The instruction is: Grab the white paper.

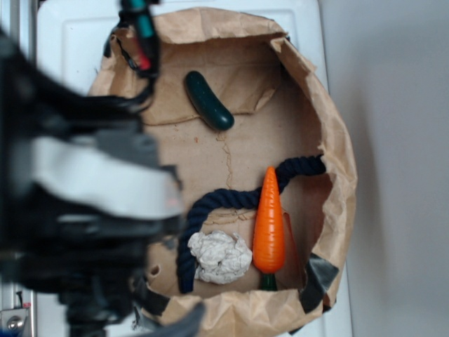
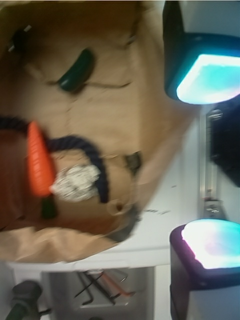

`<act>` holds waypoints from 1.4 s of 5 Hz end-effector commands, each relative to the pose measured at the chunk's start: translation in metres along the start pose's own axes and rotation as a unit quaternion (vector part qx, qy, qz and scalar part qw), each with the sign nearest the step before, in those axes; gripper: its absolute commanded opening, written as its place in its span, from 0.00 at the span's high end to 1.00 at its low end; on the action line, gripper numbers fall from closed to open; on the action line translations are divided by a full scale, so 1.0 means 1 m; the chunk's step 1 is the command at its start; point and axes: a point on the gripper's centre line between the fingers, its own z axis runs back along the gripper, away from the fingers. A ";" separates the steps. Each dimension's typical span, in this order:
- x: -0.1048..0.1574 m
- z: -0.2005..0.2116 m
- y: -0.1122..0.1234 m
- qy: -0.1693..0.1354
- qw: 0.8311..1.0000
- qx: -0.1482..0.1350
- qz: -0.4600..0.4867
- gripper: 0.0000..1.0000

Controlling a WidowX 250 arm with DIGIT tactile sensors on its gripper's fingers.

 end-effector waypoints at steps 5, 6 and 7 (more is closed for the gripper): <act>0.041 -0.117 -0.006 0.000 0.995 0.060 -0.078 0.00; 0.042 -0.116 -0.022 -0.004 0.996 -0.002 -0.094 0.00; 0.039 -0.117 -0.036 -0.004 0.994 -0.012 -0.105 0.00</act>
